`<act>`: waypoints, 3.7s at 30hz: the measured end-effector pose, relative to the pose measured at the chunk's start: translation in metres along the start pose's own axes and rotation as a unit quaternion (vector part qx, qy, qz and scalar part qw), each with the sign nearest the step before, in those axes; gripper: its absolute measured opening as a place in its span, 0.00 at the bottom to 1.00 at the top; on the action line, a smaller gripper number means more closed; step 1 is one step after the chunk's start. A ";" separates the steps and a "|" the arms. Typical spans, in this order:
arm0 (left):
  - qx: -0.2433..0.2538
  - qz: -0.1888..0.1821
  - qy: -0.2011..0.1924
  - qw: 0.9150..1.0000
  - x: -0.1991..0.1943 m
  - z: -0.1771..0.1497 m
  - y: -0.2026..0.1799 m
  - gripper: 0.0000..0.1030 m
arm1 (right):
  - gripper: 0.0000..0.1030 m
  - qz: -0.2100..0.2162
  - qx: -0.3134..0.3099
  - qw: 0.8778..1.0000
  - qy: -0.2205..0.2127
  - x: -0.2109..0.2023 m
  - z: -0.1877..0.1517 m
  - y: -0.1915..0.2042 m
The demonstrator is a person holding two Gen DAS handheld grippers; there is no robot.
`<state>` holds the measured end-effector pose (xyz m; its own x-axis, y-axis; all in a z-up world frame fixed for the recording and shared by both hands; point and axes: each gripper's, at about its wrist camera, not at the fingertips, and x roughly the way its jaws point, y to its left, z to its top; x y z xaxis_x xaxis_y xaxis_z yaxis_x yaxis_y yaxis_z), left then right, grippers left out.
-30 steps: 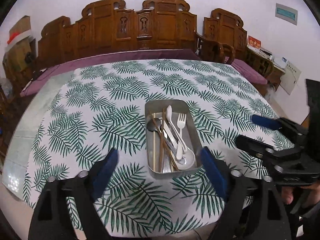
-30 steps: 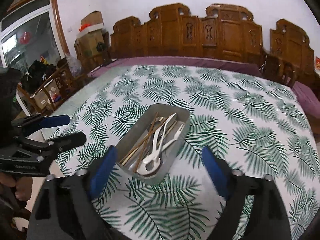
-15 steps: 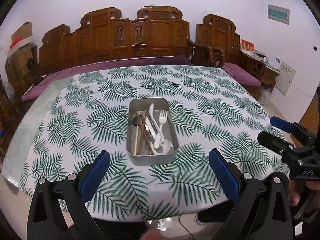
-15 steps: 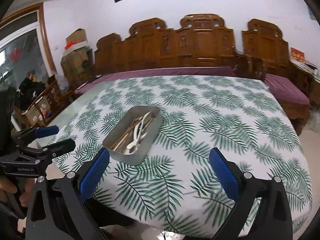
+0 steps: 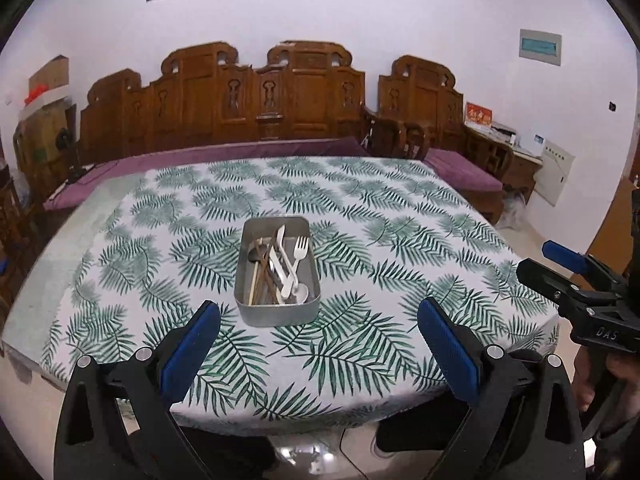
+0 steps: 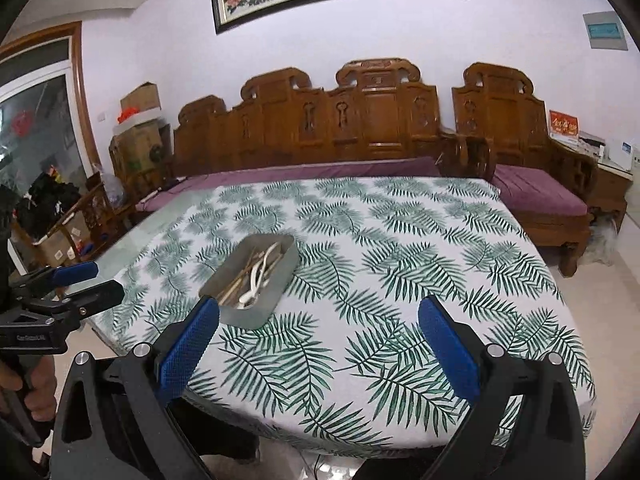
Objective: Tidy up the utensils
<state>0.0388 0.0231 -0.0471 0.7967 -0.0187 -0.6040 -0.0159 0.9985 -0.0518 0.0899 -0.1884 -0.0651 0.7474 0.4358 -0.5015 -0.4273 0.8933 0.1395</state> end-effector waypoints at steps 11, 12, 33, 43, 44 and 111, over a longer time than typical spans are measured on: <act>0.006 -0.005 -0.072 0.997 -0.061 0.027 -0.010 0.92 | 0.98 0.008 -0.020 0.997 -0.070 -0.058 0.032 0.022; 0.006 -0.004 -0.077 0.997 -0.065 0.028 -0.010 0.92 | 0.98 0.010 -0.021 0.997 -0.077 -0.063 0.034 0.024; 0.003 -0.005 -0.102 0.995 -0.085 0.029 -0.015 0.92 | 0.98 0.015 -0.024 0.995 -0.101 -0.087 0.042 0.029; 0.005 -0.002 -0.105 0.995 -0.086 0.027 -0.017 0.92 | 0.97 0.015 -0.023 0.995 -0.098 -0.086 0.043 0.028; 0.005 -0.002 -0.105 0.994 -0.086 0.027 -0.017 0.92 | 0.97 0.016 -0.023 0.995 -0.098 -0.086 0.043 0.029; 0.007 -0.005 -0.109 0.994 -0.084 0.026 -0.016 0.92 | 0.98 0.016 -0.022 0.995 -0.096 -0.082 0.040 0.030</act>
<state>-0.0122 0.0103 0.0248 0.9086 -0.0193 -0.4172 0.0001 0.9989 -0.0460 0.0357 -0.1926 0.0141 0.8150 0.4805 -0.3239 -0.4706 0.8750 0.1138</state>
